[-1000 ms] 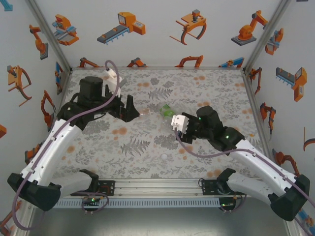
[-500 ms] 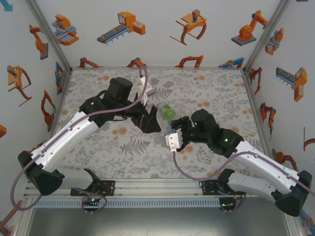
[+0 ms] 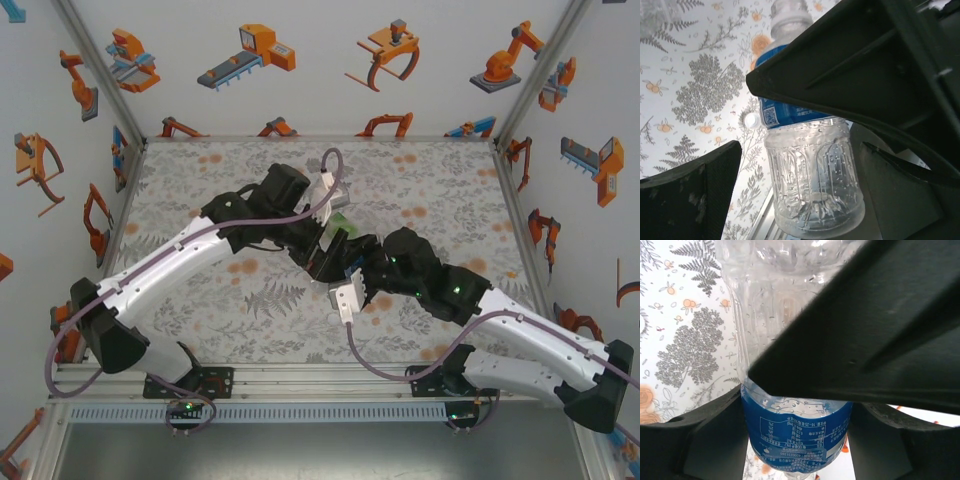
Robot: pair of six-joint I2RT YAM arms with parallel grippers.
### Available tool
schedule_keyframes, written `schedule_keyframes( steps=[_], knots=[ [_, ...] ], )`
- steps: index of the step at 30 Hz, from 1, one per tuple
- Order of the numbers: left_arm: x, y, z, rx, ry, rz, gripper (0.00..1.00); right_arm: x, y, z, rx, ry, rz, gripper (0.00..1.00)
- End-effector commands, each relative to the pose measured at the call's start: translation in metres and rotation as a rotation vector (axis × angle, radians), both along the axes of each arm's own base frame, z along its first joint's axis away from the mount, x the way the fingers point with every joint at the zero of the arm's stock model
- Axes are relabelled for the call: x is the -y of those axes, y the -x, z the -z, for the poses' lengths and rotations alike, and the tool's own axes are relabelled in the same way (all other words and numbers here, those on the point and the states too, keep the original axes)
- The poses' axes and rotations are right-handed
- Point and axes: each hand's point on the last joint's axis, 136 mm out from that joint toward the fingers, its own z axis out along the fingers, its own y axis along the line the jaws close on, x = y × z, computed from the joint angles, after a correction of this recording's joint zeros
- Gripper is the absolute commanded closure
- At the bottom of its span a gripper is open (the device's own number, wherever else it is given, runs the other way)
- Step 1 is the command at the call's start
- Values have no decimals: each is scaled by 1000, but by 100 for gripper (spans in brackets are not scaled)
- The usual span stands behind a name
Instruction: Screw on the bottle caps
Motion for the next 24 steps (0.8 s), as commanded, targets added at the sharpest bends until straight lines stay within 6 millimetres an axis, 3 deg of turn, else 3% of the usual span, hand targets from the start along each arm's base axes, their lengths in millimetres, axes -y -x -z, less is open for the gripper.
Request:
schedule_keyframes(
  steps=[1,7,12,15,18,24],
  knots=[
    [5,11,-7,-12,-8,31,10,-7,-4,-28,97,-43,-14,69],
    [7,10,0,-10,-45,44,23,-11,0,-29,105,-34,-39,67],
    [8,9,1,6,-50,51,42,-11,1,-24,104,-24,-37,63],
    [5,4,3,37,-67,31,48,-8,0,-22,104,-22,-19,53],
    [-1,-1,4,68,-77,13,52,-4,-6,-25,92,-47,36,33],
    [-21,-22,8,93,-71,-81,54,8,-18,-35,56,-133,182,24]
  ],
)
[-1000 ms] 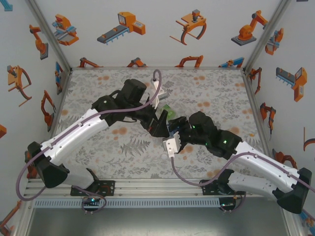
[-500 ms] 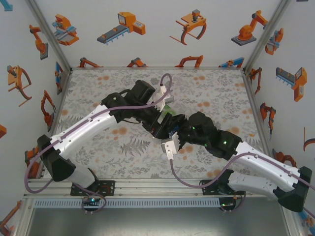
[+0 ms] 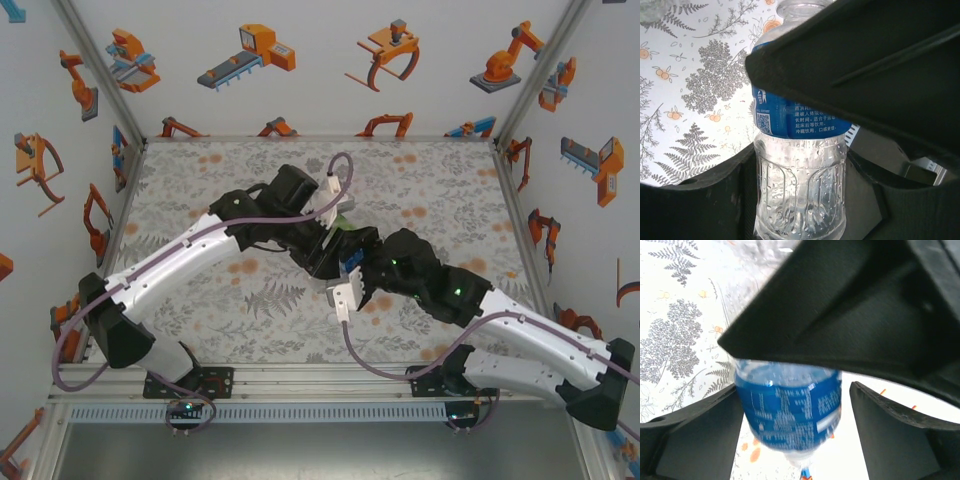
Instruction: Screw on the bottle caps
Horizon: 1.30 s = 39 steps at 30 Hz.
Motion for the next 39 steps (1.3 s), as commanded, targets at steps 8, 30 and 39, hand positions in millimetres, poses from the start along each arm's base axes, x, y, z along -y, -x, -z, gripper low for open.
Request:
schedule_keyframes(
  steps=[8,30,39],
  knots=[
    [-50,-49,-19,121,143,-211,59,26,-43,-47,-290,-495,488,22],
    [-72,21,-210,471,1016,75,61,22,22,-237,-955,-1379,-102,16],
    [-62,68,-238,494,1084,260,61,-4,47,-280,-994,-1270,-323,17]
  ],
)
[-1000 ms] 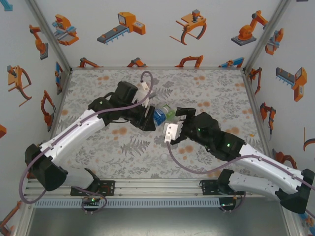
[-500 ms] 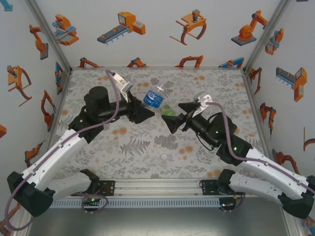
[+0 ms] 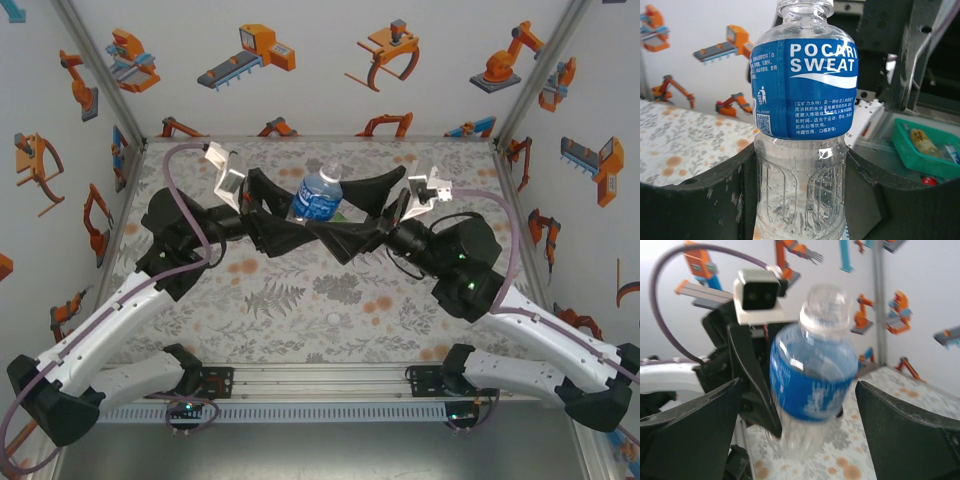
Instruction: Screw on the bottle caps
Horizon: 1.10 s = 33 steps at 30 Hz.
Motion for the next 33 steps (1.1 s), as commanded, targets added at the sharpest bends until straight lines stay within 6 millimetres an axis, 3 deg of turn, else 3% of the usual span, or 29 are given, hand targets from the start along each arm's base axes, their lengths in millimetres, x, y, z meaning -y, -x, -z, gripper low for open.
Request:
schedule_keyframes(
  steps=[1,13,17,22,26,33],
  knots=[
    [-6,28,-32,109,65,69,61,0,24,-30,83,-51,-122,17],
    [-6,33,-40,132,91,73,58,-4,31,-33,108,-45,-161,36],
    [-4,28,-34,121,57,51,47,-3,30,-28,118,-25,-138,51],
    [-3,20,-17,111,-50,-11,18,-3,21,-16,98,56,-76,63],
    [0,15,-3,97,-137,-29,15,-4,19,-8,86,105,-58,66],
    [15,18,-2,74,-131,63,16,-6,22,-12,83,89,-94,69]
  ],
)
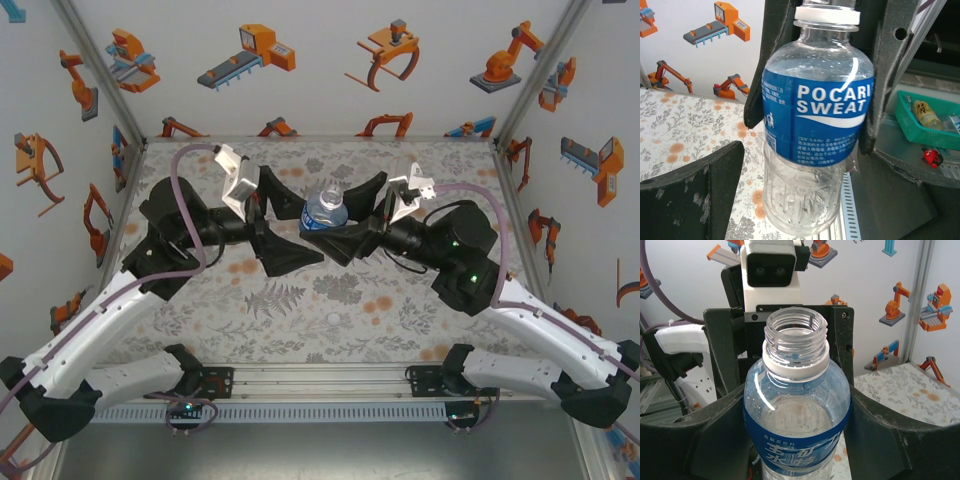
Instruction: Screw on the bottle caps
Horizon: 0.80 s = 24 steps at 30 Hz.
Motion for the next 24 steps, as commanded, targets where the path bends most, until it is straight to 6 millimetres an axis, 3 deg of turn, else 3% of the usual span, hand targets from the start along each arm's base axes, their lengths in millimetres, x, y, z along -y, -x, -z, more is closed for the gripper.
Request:
schedule_keyframes(
  steps=[1,19,24],
  knots=[
    [7,7,-5,20,7,62,16,10,10,-28,46,-63,-15,69],
    [22,13,0,22,3,119,35,9,3,-28,26,-67,13,74],
    [22,13,0,22,2,118,45,9,1,-25,22,-59,25,74]
  ],
)
